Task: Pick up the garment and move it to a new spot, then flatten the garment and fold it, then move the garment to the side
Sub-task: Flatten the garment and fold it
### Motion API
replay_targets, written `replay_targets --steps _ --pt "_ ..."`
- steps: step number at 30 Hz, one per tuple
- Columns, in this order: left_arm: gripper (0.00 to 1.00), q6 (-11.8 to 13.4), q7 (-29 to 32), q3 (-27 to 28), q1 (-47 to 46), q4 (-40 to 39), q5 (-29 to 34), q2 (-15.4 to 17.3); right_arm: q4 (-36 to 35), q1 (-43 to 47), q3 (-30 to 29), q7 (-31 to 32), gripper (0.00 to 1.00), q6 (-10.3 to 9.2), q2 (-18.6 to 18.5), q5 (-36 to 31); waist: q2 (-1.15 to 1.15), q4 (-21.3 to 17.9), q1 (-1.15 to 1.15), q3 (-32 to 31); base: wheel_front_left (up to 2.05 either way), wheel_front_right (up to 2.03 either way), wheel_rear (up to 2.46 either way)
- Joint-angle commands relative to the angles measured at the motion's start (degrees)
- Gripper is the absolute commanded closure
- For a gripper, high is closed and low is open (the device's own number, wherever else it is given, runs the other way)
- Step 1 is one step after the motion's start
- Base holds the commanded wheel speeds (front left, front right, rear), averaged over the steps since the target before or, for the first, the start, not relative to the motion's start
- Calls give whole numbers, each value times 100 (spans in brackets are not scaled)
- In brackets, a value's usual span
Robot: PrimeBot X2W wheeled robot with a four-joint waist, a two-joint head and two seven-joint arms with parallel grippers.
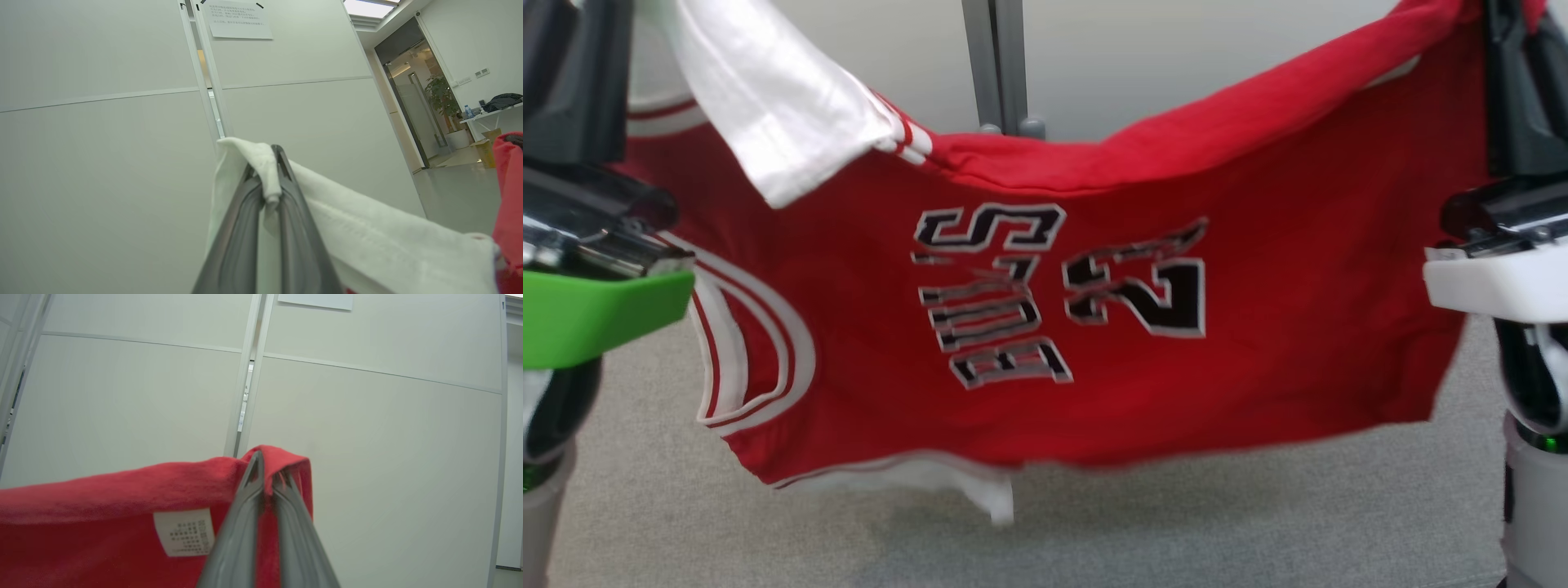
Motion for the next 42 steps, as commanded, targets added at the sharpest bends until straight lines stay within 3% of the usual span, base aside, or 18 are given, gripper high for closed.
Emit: replay_targets --steps 1,7,13,17,22,30,36,42 --pt "100 16 142 2 -155 -57 -27 79 -183 100 -24 121 100 -4 -21 -30 0 -6 0 31 0 0 0" --pt "100 -24 658 -102 -654 197 -250 91 -550 21 -148 524 100 -4 -63 88 0 21 0 392 0 0 0" --pt "100 -165 750 -316 -1268 1028 -121 66 169 -481 30 375 100 -4 -119 81 0 8 0 1245 0 0 0" --pt "100 -227 695 -379 -1933 1629 40 21 1006 -1362 204 -70 100 -4 -118 -101 0 -55 0 1947 0 0 0" --pt "100 -298 476 -473 -3202 2593 425 -92 2495 -3088 365 -733 100 -4 31 -540 0 -87 0 2785 0 0 0" --pt "100 -246 -429 -699 -5200 4169 1035 -706 4599 -5509 301 -1569 100 -4 198 -1468 0 90 0 3650 0 0 0" --pt "100 -285 -1128 -776 -5553 5070 963 -1185 5729 -6088 -107 -2047 100 -5 246 -2092 0 363 0 4035 0 0 0" --pt "100 -405 -1653 -890 -4885 5476 714 -1449 6552 -5652 -442 -2346 100 -5 285 -2416 0 521 0 4256 0 0 0"
